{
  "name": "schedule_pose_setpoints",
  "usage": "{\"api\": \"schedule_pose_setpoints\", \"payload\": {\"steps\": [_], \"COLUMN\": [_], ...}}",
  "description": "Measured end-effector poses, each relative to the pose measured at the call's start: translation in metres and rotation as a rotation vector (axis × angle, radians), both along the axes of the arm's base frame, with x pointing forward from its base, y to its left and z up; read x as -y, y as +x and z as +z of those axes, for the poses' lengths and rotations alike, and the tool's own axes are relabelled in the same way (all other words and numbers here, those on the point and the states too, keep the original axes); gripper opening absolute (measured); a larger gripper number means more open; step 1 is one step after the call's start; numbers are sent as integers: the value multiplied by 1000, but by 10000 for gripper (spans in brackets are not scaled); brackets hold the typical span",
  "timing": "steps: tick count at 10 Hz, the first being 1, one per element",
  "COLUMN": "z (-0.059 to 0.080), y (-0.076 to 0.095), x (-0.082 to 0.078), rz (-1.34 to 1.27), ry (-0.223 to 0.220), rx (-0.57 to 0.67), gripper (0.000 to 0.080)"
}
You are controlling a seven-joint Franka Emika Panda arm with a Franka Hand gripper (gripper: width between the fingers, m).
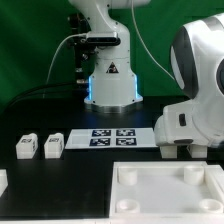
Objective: Assemble one leg
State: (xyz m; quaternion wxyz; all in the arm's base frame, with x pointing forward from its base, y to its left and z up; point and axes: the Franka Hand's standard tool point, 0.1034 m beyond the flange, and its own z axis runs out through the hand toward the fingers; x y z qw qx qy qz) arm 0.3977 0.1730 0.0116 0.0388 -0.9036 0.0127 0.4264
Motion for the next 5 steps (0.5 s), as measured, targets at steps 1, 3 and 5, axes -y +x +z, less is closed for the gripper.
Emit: {"api": "schedule_pose_setpoints", "payload": {"steps": [1, 3, 5], "z": [0, 0, 0], "y": [0, 0, 0], "x": [0, 0, 0], "rz": [0, 0, 0], "ry": [0, 0, 0], "rx": [0, 0, 0], "gripper": [513, 375, 291]}}
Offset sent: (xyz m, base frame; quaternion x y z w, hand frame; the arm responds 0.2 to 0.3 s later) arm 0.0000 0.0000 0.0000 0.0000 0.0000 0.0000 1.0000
